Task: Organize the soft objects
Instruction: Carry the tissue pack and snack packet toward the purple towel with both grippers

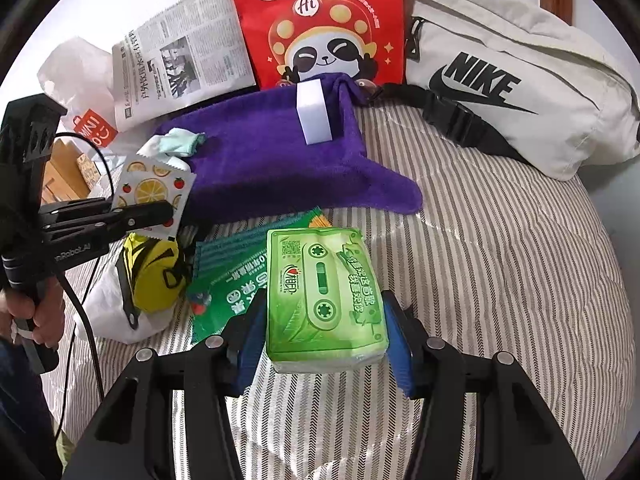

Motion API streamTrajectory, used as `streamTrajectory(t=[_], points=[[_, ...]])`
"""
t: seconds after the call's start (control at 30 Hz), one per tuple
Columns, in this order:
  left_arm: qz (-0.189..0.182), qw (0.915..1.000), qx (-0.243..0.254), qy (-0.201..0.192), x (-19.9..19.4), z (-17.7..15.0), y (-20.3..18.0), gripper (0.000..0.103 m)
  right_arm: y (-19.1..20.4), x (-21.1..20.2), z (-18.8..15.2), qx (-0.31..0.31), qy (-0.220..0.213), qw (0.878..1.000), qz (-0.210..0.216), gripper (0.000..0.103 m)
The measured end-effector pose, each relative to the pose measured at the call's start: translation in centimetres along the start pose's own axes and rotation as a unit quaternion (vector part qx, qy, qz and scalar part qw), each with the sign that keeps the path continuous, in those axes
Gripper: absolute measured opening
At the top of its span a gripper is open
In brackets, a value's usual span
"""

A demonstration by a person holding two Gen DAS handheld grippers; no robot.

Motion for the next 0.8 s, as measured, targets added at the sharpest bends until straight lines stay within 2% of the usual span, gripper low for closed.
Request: streamTrajectory(t=[0.17,0.5,0.8], points=[[0.0,0.9998,-0.017,-0.012,-1.5,-0.2,1.3,0.005,0.9,-0.6,0.9,-0.009,-0.011,1.0,-0.001,0.053],[0.033,0.9975,-0.058,-0.025,-3.8,-1.6,4.3,0.005,2.9,-0.4,2.8,-0.029,-0.022,0.999,0.004,0.053],[0.062,0.9942,-0.08,-0.037,-5.8,-2.0,7.1,0.005,4.3,1.2,6.6,-0.042,-0.024,0.999,-0.002,0.053]])
Point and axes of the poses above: each gripper's, at about its wrist camera, not at the fingertips, and x roughly the way its jaws point, y to its left, z to its top, the point moved 2 cm from there along x, roughly the way its jaws point, and after that the axes turned 12 degrees about x, right-handed, at the moved point
